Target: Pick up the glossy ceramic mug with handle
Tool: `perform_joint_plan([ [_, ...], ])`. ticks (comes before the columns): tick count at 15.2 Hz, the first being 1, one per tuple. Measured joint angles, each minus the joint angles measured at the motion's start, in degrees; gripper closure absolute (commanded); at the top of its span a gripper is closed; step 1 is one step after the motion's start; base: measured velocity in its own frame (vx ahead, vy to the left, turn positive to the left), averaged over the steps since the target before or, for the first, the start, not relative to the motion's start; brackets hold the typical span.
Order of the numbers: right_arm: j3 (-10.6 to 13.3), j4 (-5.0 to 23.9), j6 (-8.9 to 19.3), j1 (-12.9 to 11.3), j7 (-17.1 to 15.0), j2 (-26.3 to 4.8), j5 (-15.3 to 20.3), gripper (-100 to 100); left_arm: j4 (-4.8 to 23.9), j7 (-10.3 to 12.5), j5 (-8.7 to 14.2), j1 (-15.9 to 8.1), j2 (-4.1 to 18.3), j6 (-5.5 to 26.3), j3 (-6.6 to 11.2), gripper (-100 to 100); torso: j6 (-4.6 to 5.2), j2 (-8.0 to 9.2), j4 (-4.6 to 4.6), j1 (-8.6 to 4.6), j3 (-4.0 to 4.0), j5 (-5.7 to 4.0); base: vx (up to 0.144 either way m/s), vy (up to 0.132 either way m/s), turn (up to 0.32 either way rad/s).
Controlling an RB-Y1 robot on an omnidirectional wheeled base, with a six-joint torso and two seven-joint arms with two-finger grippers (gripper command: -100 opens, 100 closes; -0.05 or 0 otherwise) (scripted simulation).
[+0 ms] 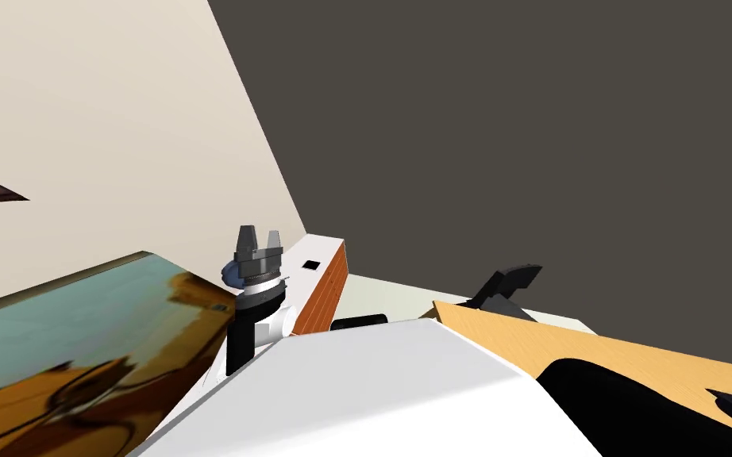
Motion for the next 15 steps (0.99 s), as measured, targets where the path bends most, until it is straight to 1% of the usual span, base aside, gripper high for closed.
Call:
perform_joint_plan([
  [3,1.9,1.6,-0.6,0.3,-0.3,-0.3,1.1,-100,0.0,0.0,0.0,0.0,0.0,0.0,0.0,0,0.01,0.09,0.02,-0.06,0.05,-0.01,-0.008,-0.094,0.18],
  [4,3.0,2.5,-0.9,-0.1,-0.5,-0.3,1.5,-100,0.0,0.0,0.0,0.0,0.0,0.0,0.0,0,-0.01,0.11,0.03,-0.11,0.07,-0.04,-0.019,-0.107,0.182],
  [5,4.0,2.5,-1.0,0.1,-0.6,-0.1,1.9,-100,0.0,0.0,0.0,0.0,0.0,0.0,0.0,0,0.02,0.14,0.03,-0.12,0.08,-0.04,-0.024,-0.106,0.144],
  [8,6.4,3.6,-1.9,-0.1,-0.6,0.6,2.8,-100,0.0,0.0,0.0,0.0,0.0,0.0,0.01,0,0.04,0.21,0.05,-0.09,0.12,-0.04,-0.028,-0.082,0.076],
  [9,6.6,3.7,-2.0,-0.2,-0.7,0.6,2.8,-100,0.0,0.0,0.0,0.0,0.0,0.0,0.0,0,0.04,0.2,0.05,0.01,0.12,-0.02,-0.009,-0.032,0.058],
  [13,8.3,7.1,-1.7,-3.2,0.7,3.3,2.6,-100,0.0,0.0,0.0,0.0,0.0,0.0,0.0,0,0.04,0.08,0.03,0.2,0.05,0.02,0.002,-0.024,0.076],
  [14,8.4,7.3,-1.6,-3.4,0.9,3.4,2.5,100,0.0,0.0,0.0,0.0,0.0,0.0,0.0,0,0.05,0.07,0.02,0.23,0.05,0.04,0.0,-0.007,0.002],
  [15,8.4,7.3,-1.6,-3.4,0.9,3.4,2.5,100,0.0,0.0,0.0,0.0,0.0,0.0,0.0,0,0.05,0.07,0.02,0.28,0.04,0.05,0.0,0.0,0.0],
])
